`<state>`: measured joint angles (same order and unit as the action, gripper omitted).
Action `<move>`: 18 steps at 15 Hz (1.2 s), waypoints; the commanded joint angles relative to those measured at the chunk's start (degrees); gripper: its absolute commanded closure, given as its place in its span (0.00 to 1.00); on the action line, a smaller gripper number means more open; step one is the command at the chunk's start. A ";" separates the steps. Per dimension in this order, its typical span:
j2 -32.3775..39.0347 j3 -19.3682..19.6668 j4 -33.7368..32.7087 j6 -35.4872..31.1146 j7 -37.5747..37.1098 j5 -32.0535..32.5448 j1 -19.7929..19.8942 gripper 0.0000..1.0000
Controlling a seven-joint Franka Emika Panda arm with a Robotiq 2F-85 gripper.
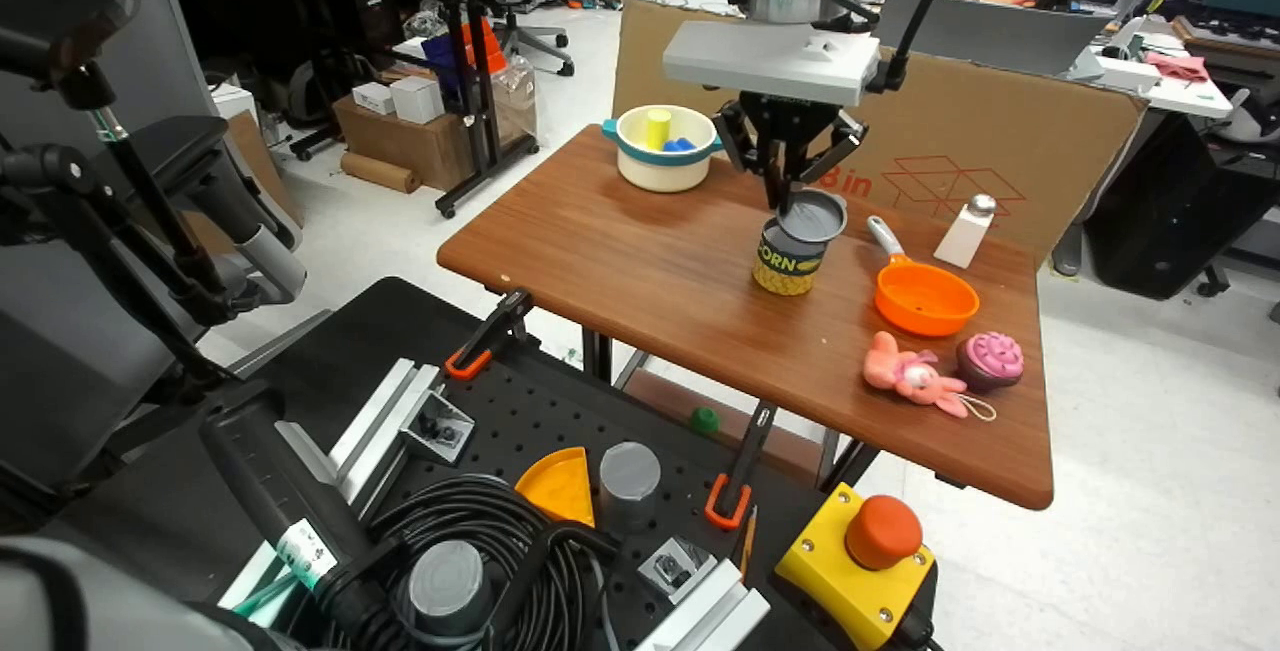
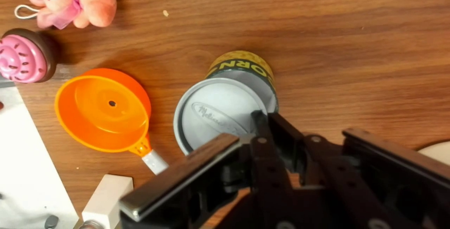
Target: Pick up the lid from the table and put it on the bottle, then pick up the plush toys and put them on the pan
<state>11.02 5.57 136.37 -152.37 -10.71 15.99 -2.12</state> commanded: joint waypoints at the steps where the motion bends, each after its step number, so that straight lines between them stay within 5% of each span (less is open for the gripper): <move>1: 0.10 -0.43 -0.34 0.79 1.27 0.16 0.21 0.98; 8: 0.14 -0.66 -0.53 1.10 1.56 -0.32 0.30 0.98; 9: 0.05 -0.68 -0.43 1.11 1.85 -0.16 0.31 0.67; 11: -0.02 -0.86 -0.39 1.44 2.63 -0.47 0.42 0.60; 18: -0.03 -0.93 -0.45 1.90 3.87 -0.68 0.55 0.08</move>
<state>11.14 5.29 136.40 -151.77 -8.63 16.20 -2.15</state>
